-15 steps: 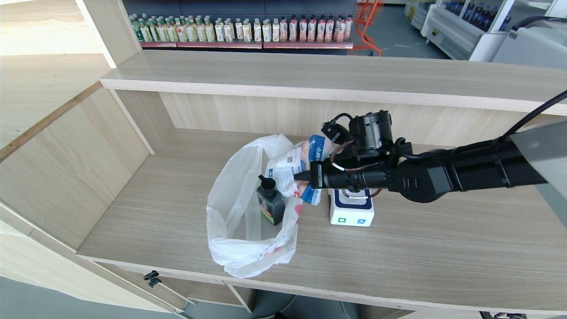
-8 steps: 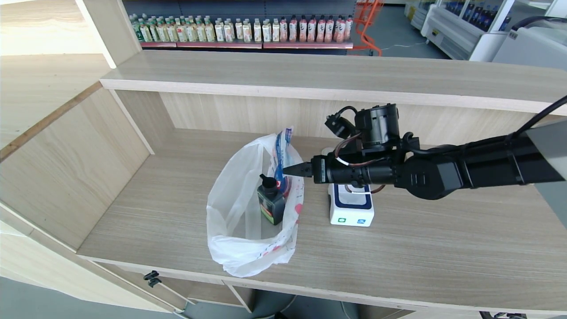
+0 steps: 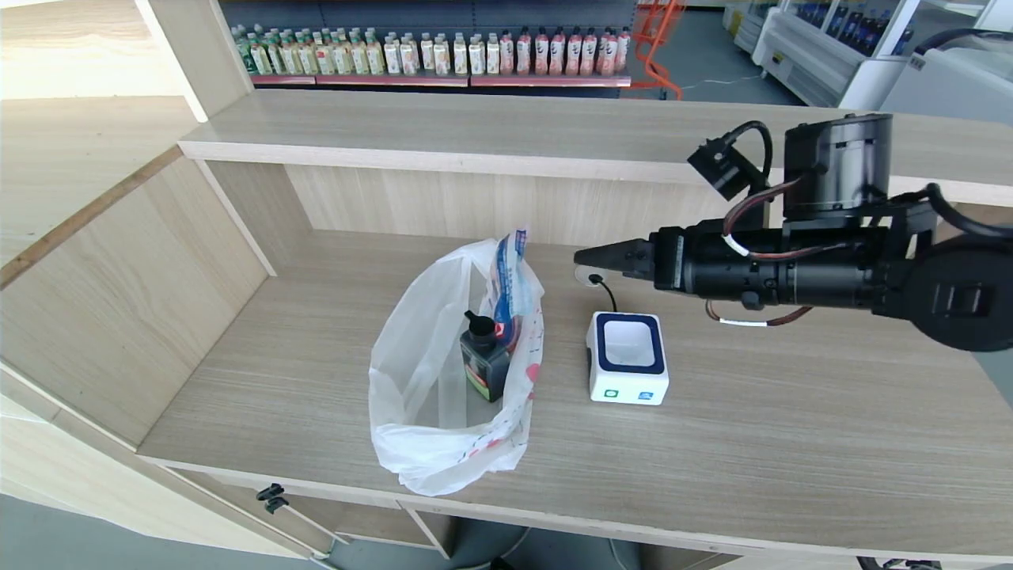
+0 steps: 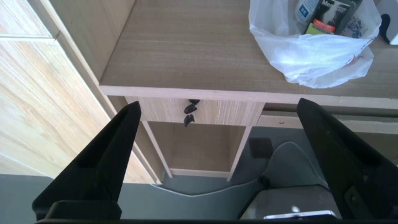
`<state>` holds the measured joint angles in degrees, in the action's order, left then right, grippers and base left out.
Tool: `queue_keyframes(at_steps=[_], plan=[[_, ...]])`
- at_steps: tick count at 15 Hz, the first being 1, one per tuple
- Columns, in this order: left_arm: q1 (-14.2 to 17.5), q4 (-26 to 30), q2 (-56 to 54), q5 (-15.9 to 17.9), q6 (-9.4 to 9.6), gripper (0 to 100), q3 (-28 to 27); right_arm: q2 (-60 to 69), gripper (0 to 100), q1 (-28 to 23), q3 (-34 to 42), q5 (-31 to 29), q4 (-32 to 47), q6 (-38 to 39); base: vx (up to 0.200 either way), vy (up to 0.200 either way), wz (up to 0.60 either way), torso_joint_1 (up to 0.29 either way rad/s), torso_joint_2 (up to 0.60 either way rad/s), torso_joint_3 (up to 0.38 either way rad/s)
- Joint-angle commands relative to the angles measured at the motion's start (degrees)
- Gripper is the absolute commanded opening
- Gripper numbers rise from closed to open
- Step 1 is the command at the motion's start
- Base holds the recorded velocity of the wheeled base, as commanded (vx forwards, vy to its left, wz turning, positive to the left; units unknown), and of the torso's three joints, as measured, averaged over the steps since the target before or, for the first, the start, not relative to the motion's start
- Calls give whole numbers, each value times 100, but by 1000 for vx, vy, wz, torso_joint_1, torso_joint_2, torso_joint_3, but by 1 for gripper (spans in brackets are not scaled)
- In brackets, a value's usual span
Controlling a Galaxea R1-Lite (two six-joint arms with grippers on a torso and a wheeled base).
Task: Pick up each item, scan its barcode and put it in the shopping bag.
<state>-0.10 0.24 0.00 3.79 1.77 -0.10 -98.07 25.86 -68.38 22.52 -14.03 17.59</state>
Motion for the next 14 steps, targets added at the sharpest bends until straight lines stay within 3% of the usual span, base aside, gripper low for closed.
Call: queue_keyframes(at_steps=[1,3,8,10,12,13,14], plan=[[1,2,9,-1,-1,100,1,2266,100,-924,1582,-63,287,-124,0,0,0,0,0,0],[1,2,9,-1,-1,100,1,3049,100,-1250,2232,-547,744,-177,0,0,0,0,0,0],[1,2,9,-1,-1,100,1,5457,100,-1636,4720,-2049,770,-757,0,0,0,0,0,0],[1,2,9,-1,-1,100,1,6749,100,-1944,5616,-2067,797,-994,0,0,0,0,0,0],[1,2,9,-1,-1,100,1,7100,100,-2014,5862,-2067,805,-1056,0,0,0,0,0,0],[1,2,9,-1,-1,100,1,8647,100,-2445,6838,-2076,814,-1566,0,0,0,0,0,0],[1,2,9,-1,-1,100,1,9087,100,-2656,6838,-2076,911,-1618,0,0,0,0,0,0]])
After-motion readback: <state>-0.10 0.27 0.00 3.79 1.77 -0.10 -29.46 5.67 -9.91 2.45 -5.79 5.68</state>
